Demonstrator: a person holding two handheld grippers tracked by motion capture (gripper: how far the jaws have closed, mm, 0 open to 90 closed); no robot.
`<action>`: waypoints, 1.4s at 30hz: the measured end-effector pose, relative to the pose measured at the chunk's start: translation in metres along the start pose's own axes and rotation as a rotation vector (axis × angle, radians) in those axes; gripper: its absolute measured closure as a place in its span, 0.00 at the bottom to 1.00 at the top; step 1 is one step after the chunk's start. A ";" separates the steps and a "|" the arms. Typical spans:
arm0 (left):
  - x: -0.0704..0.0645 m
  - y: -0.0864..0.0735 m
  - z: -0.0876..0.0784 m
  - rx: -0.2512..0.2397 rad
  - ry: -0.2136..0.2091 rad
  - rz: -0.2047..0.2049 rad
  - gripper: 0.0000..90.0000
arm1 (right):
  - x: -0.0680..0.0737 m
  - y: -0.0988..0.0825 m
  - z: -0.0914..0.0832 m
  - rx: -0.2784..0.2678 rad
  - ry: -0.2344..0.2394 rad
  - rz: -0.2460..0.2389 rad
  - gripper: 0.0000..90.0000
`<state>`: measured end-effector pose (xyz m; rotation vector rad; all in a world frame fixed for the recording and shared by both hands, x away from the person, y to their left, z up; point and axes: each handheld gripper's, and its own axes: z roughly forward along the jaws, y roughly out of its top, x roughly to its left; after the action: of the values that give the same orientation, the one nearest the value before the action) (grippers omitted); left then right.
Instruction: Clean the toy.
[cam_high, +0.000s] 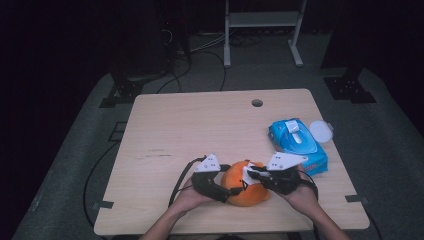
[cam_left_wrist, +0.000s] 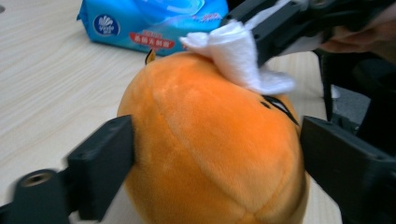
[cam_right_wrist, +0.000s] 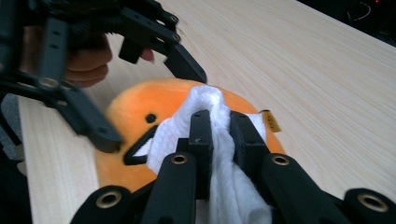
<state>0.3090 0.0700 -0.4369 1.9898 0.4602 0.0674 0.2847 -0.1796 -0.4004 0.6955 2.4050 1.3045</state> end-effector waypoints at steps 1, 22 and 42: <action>-0.001 -0.001 0.000 -0.005 0.008 0.014 0.19 | 0.002 0.001 0.000 -0.001 0.002 -0.003 0.88; -0.032 0.000 0.002 0.041 0.045 0.380 0.29 | 0.004 0.009 -0.002 -0.025 0.062 0.027 0.88; -0.025 -0.005 0.000 0.032 0.033 0.336 0.29 | 0.007 0.010 0.005 -0.017 0.051 -0.005 0.88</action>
<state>0.2840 0.0629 -0.4376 2.0827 0.1443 0.3040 0.2841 -0.1677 -0.3946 0.6590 2.4309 1.3546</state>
